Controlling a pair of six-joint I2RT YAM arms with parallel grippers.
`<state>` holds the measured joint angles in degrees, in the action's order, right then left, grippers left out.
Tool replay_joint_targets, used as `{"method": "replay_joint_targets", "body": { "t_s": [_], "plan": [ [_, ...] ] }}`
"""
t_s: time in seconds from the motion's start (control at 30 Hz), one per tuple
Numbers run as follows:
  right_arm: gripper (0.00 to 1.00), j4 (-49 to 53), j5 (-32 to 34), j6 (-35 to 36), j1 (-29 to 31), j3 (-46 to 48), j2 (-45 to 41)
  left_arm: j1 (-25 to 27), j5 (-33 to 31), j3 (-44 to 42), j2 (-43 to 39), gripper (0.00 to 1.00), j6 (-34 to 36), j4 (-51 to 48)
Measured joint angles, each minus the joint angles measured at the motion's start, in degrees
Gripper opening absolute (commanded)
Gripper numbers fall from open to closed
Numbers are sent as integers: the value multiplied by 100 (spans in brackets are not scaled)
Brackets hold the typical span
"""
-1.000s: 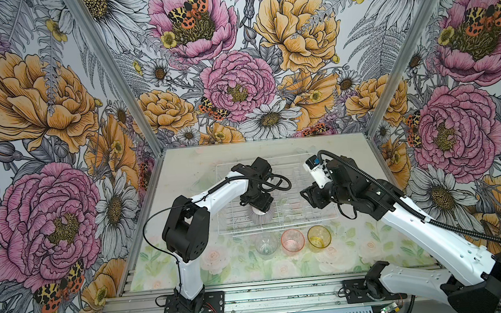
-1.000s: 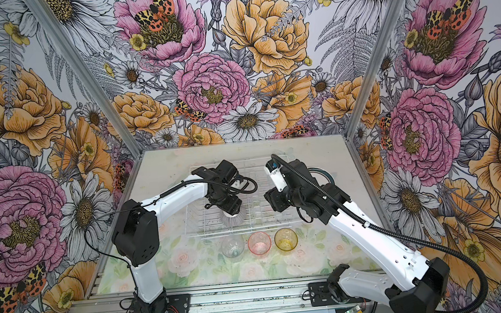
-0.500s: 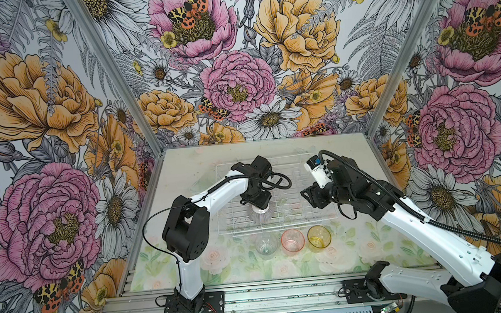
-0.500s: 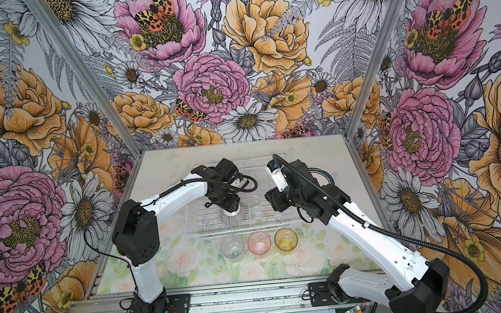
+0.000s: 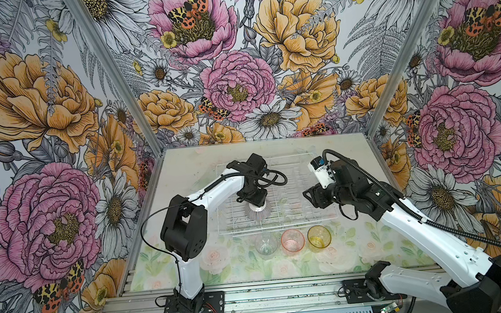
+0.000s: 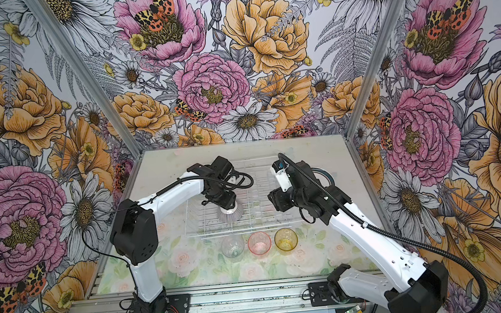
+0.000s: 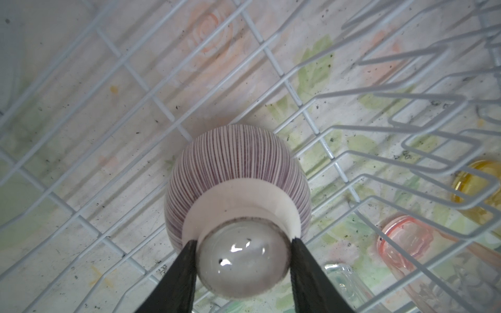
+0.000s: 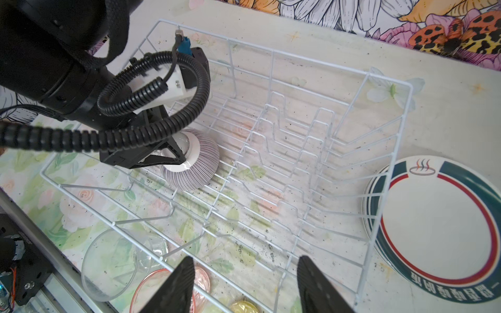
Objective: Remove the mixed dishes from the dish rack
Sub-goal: 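Lift the striped bowl from the rack with the left gripper while the right approaches, then hold the striped bowl out with the left gripper while the right grasps its rim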
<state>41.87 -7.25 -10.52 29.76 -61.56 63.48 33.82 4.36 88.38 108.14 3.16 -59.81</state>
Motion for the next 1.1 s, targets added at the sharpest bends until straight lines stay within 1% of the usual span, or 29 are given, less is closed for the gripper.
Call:
{"method": "replay_joint_targets", "body": {
  "t_s": [0.23, 0.53, 0.77, 0.87, 1.1],
  "plan": [
    [62, -348, -793, -212, -179, 208, 61, -173, 149, -70, -59, 43, 0, 4],
    [62, -973, -1843, -557, -249, 468, 675, -306, 535, -131, -446, 42, 2, 17],
    [61, -1478, -2485, -861, -302, 612, 1143, -452, 793, -221, -540, 42, 4, 149],
    [56, -1709, -2756, -968, -302, 671, 1257, -516, 907, -289, -595, 42, 4, 212],
    [55, -2192, -3248, -1211, -315, 841, 1447, -662, 1257, -455, -857, 42, 2, 391]
  ]
}}
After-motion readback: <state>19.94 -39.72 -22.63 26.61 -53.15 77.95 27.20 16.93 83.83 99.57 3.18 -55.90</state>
